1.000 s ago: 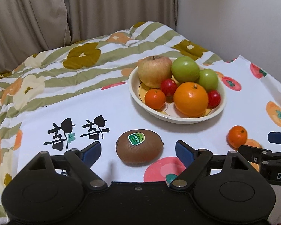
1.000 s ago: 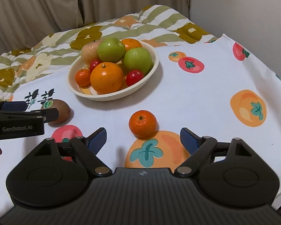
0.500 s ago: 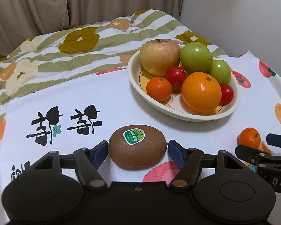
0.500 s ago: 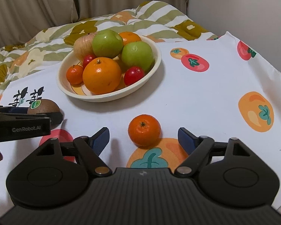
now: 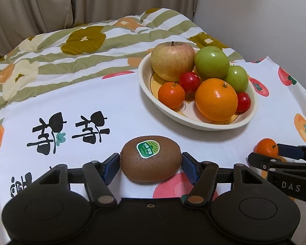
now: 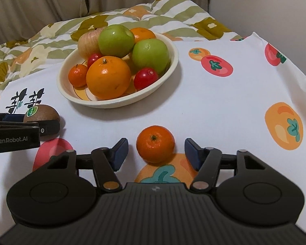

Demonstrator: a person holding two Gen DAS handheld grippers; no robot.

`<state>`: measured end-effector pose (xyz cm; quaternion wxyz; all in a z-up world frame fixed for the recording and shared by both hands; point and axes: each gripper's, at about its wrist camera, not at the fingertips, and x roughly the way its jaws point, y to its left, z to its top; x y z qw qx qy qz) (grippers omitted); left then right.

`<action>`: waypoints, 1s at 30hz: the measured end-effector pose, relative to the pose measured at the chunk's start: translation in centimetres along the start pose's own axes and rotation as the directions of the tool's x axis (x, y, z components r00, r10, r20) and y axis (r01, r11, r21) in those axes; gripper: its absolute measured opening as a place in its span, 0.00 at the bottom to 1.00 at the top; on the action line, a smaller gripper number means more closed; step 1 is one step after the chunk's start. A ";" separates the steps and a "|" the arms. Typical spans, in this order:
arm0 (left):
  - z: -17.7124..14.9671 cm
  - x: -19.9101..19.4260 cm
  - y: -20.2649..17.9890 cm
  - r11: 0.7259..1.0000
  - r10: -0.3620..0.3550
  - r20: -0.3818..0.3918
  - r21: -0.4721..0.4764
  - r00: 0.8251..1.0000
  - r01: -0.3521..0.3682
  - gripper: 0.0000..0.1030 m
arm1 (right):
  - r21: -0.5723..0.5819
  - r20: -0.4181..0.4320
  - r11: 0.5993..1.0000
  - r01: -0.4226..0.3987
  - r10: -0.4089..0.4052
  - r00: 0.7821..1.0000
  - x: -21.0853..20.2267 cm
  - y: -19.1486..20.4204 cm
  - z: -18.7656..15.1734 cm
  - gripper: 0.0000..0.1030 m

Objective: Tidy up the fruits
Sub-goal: 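Grasp the kiwi with the left tool while the right tool grasps the mandarin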

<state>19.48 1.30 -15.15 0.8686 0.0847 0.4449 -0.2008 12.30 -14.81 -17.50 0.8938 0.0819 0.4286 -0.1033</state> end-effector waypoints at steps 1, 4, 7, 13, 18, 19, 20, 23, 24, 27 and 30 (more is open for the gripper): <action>0.0 -0.1 0.0 1.000 0.001 -0.001 -0.002 1.000 -0.001 0.67 | -0.001 0.000 1.000 -0.001 0.001 1.000 0.0 -0.1 0.1 0.71; 0.0 -0.3 -0.2 1.000 0.004 0.000 -0.011 1.000 -0.004 0.67 | -0.009 0.000 1.000 -0.004 0.004 1.000 0.1 -0.2 0.3 0.71; 0.2 -0.7 -0.2 1.000 0.006 0.006 -0.022 1.000 -0.005 0.67 | -0.026 -0.003 1.000 -0.005 0.005 1.000 0.2 -0.2 0.4 0.69; 0.5 -1.6 -0.3 0.999 0.017 0.022 -0.047 1.000 -0.016 0.67 | -0.063 -0.025 0.997 -0.035 0.033 0.999 0.3 -0.1 0.7 0.54; 0.9 -2.6 -0.5 0.998 0.032 0.037 -0.061 0.999 -0.030 0.67 | -0.080 -0.029 0.995 -0.054 0.052 0.998 -0.1 -0.2 1.1 0.53; 1.0 -2.9 -0.6 0.998 0.033 0.041 -0.063 0.999 -0.031 0.67 | -0.086 -0.026 0.995 -0.057 0.055 0.998 -0.3 -0.2 1.3 0.53; 1.2 -3.1 -0.6 0.997 0.035 0.046 -0.066 0.998 -0.032 0.67 | -0.090 -0.022 0.994 -0.062 0.060 0.998 -0.6 -0.2 1.5 0.53; 1.8 -3.9 -0.9 0.996 0.041 0.061 -0.078 0.997 -0.036 0.67 | -0.099 -0.010 0.992 -0.077 0.076 0.997 -1.4 -0.5 2.3 0.53; 2.0 -4.1 -1.0 0.996 0.042 0.067 -0.083 0.997 -0.036 0.67 | -0.102 -0.005 0.992 -0.080 0.080 0.997 -1.7 -0.6 2.6 0.53; 2.8 -4.7 -1.5 0.995 0.043 0.088 -0.089 0.995 -0.035 0.67 | -0.110 0.011 0.990 -0.089 0.091 0.996 -2.5 -1.1 3.6 0.53; 3.7 -5.0 -2.1 0.995 0.045 0.111 -0.089 0.993 -0.036 0.67 | -0.113 0.028 0.989 -0.097 0.101 0.994 -3.1 -1.7 4.8 0.53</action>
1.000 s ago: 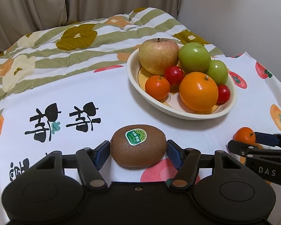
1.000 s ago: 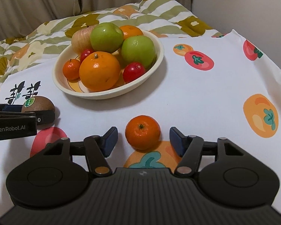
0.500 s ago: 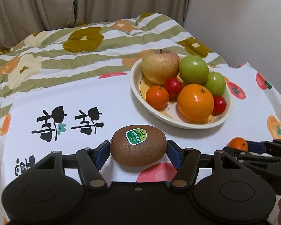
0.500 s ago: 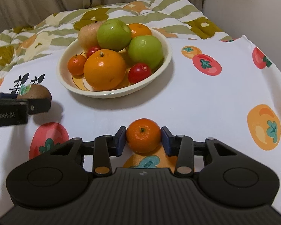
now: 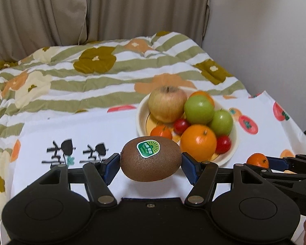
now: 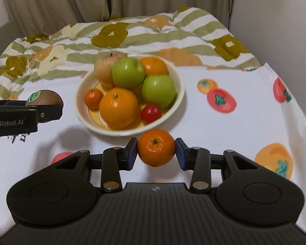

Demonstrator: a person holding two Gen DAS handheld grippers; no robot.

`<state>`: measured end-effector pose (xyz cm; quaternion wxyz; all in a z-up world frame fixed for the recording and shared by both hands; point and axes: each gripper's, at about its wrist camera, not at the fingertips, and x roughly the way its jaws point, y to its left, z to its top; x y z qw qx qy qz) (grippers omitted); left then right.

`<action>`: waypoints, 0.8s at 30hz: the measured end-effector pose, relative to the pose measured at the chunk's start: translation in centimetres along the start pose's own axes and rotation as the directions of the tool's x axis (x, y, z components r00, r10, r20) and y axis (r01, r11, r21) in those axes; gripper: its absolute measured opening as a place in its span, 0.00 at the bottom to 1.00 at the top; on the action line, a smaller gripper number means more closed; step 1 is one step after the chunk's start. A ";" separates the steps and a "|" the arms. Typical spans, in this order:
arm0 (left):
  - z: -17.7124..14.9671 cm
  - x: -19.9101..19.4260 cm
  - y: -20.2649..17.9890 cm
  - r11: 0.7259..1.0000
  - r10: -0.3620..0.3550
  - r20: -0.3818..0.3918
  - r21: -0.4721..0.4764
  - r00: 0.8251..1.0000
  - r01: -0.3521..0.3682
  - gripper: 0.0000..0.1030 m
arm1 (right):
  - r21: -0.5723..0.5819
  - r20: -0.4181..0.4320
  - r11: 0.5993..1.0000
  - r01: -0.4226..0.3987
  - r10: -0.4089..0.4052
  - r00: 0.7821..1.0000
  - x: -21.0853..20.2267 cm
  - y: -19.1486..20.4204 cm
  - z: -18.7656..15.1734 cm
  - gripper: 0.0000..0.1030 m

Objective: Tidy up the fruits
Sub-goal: 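Grasp the kiwi with the left tool while the right tool grasps the mandarin, then carry the kiwi and mandarin with both tools over the bowl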

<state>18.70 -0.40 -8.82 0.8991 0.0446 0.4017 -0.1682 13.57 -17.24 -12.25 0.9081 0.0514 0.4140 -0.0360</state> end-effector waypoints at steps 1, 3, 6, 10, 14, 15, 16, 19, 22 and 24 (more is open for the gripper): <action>0.3 0.0 -0.2 1.000 -0.002 0.008 -0.001 1.000 0.002 0.67 | -0.002 0.007 1.000 -0.003 0.003 1.000 -0.2 -0.2 0.4 0.53; 0.9 0.2 -0.7 1.000 -0.004 0.024 0.002 1.000 0.004 0.67 | -0.008 0.018 1.000 -0.010 0.010 1.000 -0.4 -0.7 1.2 0.53; 1.8 0.7 -1.3 1.000 -0.006 0.043 0.005 0.999 0.005 0.67 | -0.018 0.031 1.000 -0.020 0.021 0.999 -0.5 -1.3 2.0 0.53; 2.5 2.0 -1.8 1.000 -0.004 0.055 0.000 0.998 0.004 0.67 | -0.033 0.037 0.999 -0.035 0.036 0.999 -0.1 -2.0 3.0 0.53; 3.1 3.4 -2.1 1.000 0.008 0.052 -0.012 0.999 -0.008 0.67 | -0.046 0.031 0.998 -0.049 0.050 0.998 0.6 -2.6 3.7 0.53; 3.3 3.8 -2.1 1.000 0.009 0.050 -0.017 0.999 -0.009 0.67 | -0.050 0.030 0.997 -0.052 0.053 0.998 0.8 -2.8 3.8 0.53; 3.4 4.1 -2.2 1.000 0.010 0.049 -0.022 0.999 -0.009 0.67 | -0.053 0.028 0.997 -0.055 0.056 0.998 1.0 -2.9 4.0 0.53; 3.7 4.8 -2.3 1.000 0.010 0.047 -0.024 0.999 -0.009 0.67 | -0.060 0.023 0.996 -0.064 0.065 0.998 1.4 -3.4 4.4 0.53; 3.9 5.4 -2.7 1.000 0.011 0.045 -0.019 0.999 -0.010 0.67 | -0.065 0.023 0.995 -0.073 0.074 0.997 1.8 -3.9 4.8 0.53; 3.7 5.8 -2.8 1.000 0.011 0.040 -0.022 0.999 -0.010 0.67 | -0.068 0.024 0.995 -0.077 0.079 0.997 2.1 -4.1 5.2 0.53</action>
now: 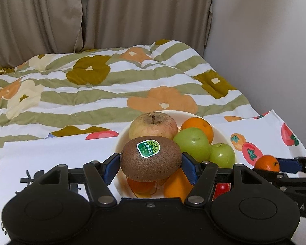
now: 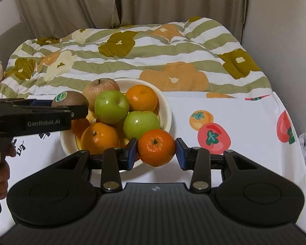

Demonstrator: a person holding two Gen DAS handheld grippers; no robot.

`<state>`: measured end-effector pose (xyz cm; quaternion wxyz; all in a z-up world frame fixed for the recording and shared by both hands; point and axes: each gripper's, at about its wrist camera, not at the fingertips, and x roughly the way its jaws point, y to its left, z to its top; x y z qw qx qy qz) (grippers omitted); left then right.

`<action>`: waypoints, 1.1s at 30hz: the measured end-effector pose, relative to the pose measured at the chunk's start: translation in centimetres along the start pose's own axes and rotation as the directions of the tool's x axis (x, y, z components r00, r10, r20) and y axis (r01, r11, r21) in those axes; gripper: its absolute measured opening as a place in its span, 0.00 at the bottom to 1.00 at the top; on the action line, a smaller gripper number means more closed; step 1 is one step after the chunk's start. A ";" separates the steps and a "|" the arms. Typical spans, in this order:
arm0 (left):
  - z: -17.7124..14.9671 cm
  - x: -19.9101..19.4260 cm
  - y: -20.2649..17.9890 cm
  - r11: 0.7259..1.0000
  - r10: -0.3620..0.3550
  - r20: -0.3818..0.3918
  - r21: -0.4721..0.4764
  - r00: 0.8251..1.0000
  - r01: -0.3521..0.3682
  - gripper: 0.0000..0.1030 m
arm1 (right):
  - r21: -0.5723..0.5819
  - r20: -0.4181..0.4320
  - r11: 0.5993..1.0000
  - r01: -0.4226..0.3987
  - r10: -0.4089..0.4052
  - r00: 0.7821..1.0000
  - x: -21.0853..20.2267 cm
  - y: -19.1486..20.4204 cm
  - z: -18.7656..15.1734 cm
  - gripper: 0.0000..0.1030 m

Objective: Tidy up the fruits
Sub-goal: 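Carry the kiwi and mandarin with both tools over the bowl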

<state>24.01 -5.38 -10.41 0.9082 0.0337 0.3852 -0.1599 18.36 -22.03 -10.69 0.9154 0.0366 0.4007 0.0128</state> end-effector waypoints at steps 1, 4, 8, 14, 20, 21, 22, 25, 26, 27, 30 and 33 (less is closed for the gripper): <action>0.0 0.2 0.0 1.000 -0.002 -0.004 -0.003 1.000 0.002 0.67 | -0.002 0.001 1.000 -0.002 0.002 1.000 0.1 -0.1 0.1 0.53; -0.2 0.7 0.1 1.000 -0.012 -0.014 -0.010 1.000 0.011 0.68 | -0.008 0.006 1.000 -0.006 0.006 1.000 0.4 -0.4 0.7 0.53; -0.4 1.2 0.3 1.000 -0.020 -0.015 -0.013 1.000 0.020 0.69 | -0.018 0.010 1.000 -0.015 0.015 1.000 0.9 -0.5 1.3 0.53; -0.4 1.1 0.2 1.000 -0.024 -0.005 -0.014 1.000 0.024 0.81 | -0.024 0.010 0.999 -0.031 0.032 0.999 1.5 -0.5 2.0 0.53; -0.5 0.2 0.0 1.000 -0.012 0.001 -0.001 1.000 0.012 0.84 | -0.037 0.022 0.999 -0.041 0.041 0.999 1.8 -0.6 2.9 0.53; -0.5 0.1 0.0 1.000 -0.010 0.002 -0.003 1.000 0.010 0.85 | -0.039 0.024 0.998 -0.041 0.042 0.999 1.9 -0.6 3.1 0.53; -0.4 -0.1 -0.1 1.000 -0.007 0.003 -0.004 1.000 0.007 0.85 | -0.041 0.027 0.998 -0.042 0.043 0.999 2.0 -0.7 3.3 0.53; -0.4 -0.5 -0.1 1.000 0.003 0.008 -0.003 1.000 -0.003 0.86 | -0.050 0.034 0.998 -0.047 0.049 0.998 2.5 -0.8 4.1 0.53; -0.4 -0.6 -0.2 1.000 0.006 0.008 -0.002 1.000 -0.006 0.87 | -0.054 0.035 0.997 -0.048 0.050 0.998 2.8 -0.9 4.3 0.53; -0.5 -0.7 -0.3 1.000 0.009 0.007 -0.002 1.000 -0.009 0.87 | -0.056 0.036 0.997 -0.049 0.051 0.998 3.1 -1.0 4.5 0.53; -0.6 -1.0 -0.5 1.000 0.028 -0.001 -0.006 1.000 -0.028 0.89 | -0.058 0.036 0.997 -0.058 0.060 0.998 4.1 -1.4 5.0 0.53; -0.9 -1.4 -0.8 0.999 0.046 -0.005 -0.011 0.999 -0.046 0.89 | -0.065 0.028 0.996 -0.069 0.071 0.997 5.2 -1.8 5.4 0.53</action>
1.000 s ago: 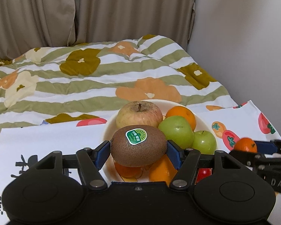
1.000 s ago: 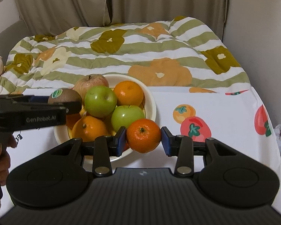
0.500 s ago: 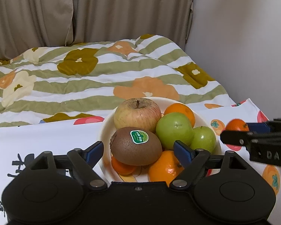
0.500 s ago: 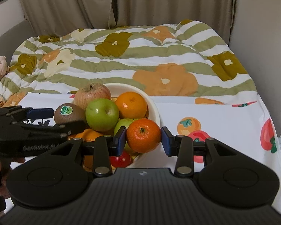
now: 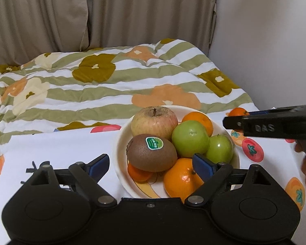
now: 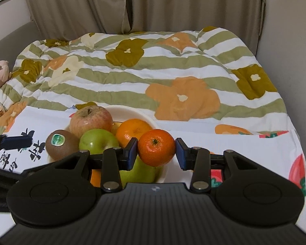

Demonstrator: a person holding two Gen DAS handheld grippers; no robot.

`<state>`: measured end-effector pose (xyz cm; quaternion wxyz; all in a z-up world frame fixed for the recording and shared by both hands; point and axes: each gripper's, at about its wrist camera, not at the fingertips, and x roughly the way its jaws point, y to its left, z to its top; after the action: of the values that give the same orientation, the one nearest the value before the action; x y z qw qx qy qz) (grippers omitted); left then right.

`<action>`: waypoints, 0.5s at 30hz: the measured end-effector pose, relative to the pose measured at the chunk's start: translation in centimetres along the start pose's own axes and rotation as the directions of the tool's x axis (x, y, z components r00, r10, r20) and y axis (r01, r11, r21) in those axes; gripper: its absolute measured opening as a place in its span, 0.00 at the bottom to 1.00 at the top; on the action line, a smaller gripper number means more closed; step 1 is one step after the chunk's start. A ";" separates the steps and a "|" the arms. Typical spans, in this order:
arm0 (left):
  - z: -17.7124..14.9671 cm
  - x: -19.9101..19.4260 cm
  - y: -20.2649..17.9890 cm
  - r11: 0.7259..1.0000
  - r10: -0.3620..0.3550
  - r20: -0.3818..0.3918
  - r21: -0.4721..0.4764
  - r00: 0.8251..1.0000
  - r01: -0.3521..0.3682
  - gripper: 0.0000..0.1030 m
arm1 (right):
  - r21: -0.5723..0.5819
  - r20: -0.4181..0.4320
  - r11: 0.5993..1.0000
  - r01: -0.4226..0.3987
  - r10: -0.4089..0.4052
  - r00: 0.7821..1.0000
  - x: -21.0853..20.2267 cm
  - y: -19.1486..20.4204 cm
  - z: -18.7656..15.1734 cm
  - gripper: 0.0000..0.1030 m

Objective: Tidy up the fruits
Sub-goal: 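Carry the kiwi and mandarin with both tools over the bowl, then open the left tool to drop the kiwi while the right tool releases the mandarin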

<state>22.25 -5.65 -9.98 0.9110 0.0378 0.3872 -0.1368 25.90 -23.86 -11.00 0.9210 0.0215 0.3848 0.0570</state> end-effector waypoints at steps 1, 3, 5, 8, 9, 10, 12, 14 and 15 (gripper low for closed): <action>-0.1 -0.1 -0.1 1.000 0.008 -0.003 -0.002 1.000 -0.008 0.89 | -0.001 -0.002 1.000 -0.004 0.004 1.000 0.3 -0.2 0.1 0.53; -0.3 -0.3 -0.3 1.000 0.023 -0.006 -0.008 1.000 -0.023 0.89 | -0.005 -0.006 1.000 -0.013 0.013 1.000 0.9 -0.4 0.0 0.53; -0.5 -0.5 -0.5 0.999 0.037 -0.009 -0.014 0.999 -0.037 0.89 | -0.011 -0.011 1.000 -0.024 0.024 1.000 1.4 -0.6 0.1 0.53; -0.9 -0.7 -0.8 0.997 0.069 -0.010 -0.020 0.998 -0.069 0.89 | -0.022 -0.020 0.998 -0.053 0.052 0.998 1.9 -0.8 0.1 0.54; -0.9 -0.8 -0.8 0.997 0.079 -0.011 -0.025 0.997 -0.079 0.89 | -0.028 -0.018 0.998 -0.060 0.059 0.998 2.0 -0.8 0.1 0.59; -1.0 -0.9 -0.9 0.996 0.088 -0.013 -0.032 0.996 -0.088 0.89 | -0.037 -0.018 0.998 -0.059 0.059 0.998 2.1 -0.8 0.1 0.69; -1.2 -1.2 -1.1 0.993 0.105 -0.016 -0.046 0.994 -0.106 0.89 | -0.053 -0.018 0.997 -0.063 0.062 0.998 2.2 -0.8 0.1 0.80; -1.2 -1.6 -1.3 0.991 0.124 -0.015 -0.056 0.992 -0.124 0.89 | -0.056 -0.017 0.995 -0.077 0.076 0.997 2.0 -0.9 0.1 0.82; -1.3 -1.9 -1.3 0.990 0.130 -0.012 -0.060 0.991 -0.130 0.89 | -0.056 -0.021 0.995 -0.087 0.086 0.996 1.9 -0.9 0.0 0.82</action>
<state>19.73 -6.30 -9.47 0.9171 0.0358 0.3918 -0.0651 27.29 -24.55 -12.41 0.9143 0.0114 0.3903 0.1079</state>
